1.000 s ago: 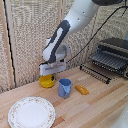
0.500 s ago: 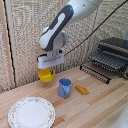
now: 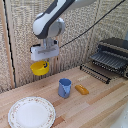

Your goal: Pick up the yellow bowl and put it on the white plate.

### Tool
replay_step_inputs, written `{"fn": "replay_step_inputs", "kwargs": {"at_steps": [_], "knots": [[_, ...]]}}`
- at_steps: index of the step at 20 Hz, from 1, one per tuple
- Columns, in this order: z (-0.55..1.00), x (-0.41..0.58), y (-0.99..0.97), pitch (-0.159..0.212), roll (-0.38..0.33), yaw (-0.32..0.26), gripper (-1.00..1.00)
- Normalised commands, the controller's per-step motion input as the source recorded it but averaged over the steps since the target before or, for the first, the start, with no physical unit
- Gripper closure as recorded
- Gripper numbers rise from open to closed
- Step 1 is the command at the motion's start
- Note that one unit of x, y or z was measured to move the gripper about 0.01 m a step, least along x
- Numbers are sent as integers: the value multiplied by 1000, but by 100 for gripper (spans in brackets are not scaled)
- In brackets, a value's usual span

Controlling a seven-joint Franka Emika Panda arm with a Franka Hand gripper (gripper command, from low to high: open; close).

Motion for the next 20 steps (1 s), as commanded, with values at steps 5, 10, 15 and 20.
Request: {"fn": "replay_step_inputs", "kwargs": {"at_steps": [5, 10, 15, 20], "knots": [[-21, -419, 745, -14, 0, 17, 100], [-117, -612, 535, -11, 0, 62, 100], [-296, -721, 336, -37, 0, 85, 100], [-474, -746, 153, -113, -11, 87, 100]]}}
